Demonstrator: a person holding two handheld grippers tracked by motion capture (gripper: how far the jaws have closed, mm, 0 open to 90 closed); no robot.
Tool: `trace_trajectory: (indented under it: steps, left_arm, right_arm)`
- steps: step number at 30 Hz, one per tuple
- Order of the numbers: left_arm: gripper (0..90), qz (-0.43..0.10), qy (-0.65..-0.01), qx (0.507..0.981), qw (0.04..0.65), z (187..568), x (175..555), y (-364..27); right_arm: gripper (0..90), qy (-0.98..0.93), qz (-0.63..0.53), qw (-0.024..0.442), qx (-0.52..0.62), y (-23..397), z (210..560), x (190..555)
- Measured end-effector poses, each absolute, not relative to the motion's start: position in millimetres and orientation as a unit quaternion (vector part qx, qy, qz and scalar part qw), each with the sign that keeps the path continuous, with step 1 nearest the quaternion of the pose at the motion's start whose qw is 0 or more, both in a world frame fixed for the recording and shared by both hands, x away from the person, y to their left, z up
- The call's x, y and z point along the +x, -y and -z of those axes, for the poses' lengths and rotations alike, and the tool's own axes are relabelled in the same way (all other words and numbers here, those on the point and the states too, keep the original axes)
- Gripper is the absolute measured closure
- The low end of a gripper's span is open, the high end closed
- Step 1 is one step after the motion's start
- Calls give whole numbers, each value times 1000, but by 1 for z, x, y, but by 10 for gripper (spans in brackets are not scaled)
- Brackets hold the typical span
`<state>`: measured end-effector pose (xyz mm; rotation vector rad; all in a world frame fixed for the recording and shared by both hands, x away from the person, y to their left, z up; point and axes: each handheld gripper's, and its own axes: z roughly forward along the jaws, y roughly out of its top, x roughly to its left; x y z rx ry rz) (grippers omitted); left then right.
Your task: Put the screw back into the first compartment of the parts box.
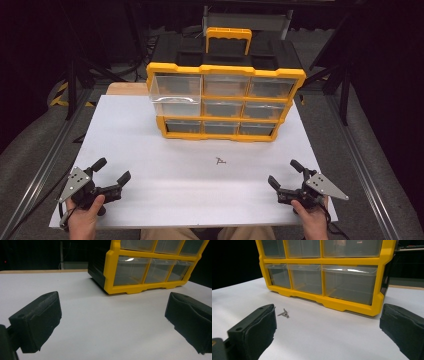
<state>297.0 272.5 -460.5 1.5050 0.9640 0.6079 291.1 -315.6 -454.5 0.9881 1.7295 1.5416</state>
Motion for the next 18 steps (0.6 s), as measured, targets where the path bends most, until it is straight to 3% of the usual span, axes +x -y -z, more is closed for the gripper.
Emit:
trace_trajectory:
  steps: [18]
  left_arm:
    - [5, -238, -418, 643, 595, 456, 304, -256]
  right_arm:
    - [15, -651, -584, 310, 374, 319, 452, 291]
